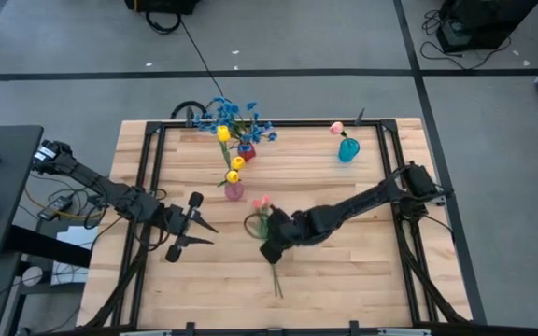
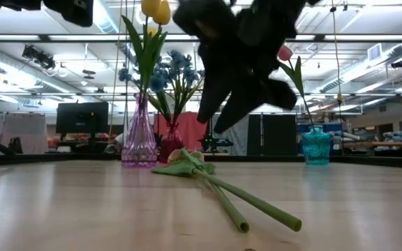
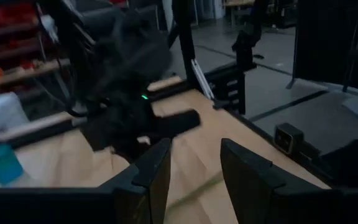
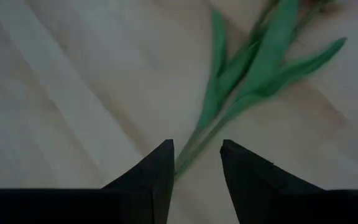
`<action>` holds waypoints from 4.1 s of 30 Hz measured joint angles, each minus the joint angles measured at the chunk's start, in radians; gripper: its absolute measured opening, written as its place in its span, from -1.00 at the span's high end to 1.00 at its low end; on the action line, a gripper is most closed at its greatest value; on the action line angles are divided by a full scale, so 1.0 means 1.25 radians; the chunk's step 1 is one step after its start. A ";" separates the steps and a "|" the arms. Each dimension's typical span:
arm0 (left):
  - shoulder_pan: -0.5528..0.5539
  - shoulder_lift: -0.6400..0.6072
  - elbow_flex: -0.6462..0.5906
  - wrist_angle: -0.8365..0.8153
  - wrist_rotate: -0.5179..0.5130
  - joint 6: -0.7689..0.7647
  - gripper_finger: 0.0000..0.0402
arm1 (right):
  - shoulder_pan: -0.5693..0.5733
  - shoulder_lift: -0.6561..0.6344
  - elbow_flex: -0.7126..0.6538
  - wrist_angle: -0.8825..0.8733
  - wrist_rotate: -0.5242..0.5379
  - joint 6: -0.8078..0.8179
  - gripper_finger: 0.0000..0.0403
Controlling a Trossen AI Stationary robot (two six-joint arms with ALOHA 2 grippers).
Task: Sort flowers into vase by color
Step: Put the right pink tulip into the blue vase
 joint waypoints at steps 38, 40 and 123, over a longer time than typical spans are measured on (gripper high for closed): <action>0.001 0.048 -0.162 0.325 0.012 0.120 0.27 | 0.025 0.243 0.330 -0.329 0.046 0.167 0.36; 0.000 0.048 -0.162 0.324 0.010 0.120 0.27 | 0.017 0.268 0.363 -0.361 0.036 0.165 0.37; 0.000 0.048 -0.162 0.321 -0.015 0.055 0.27 | 0.134 0.005 0.347 -0.838 0.396 0.351 0.98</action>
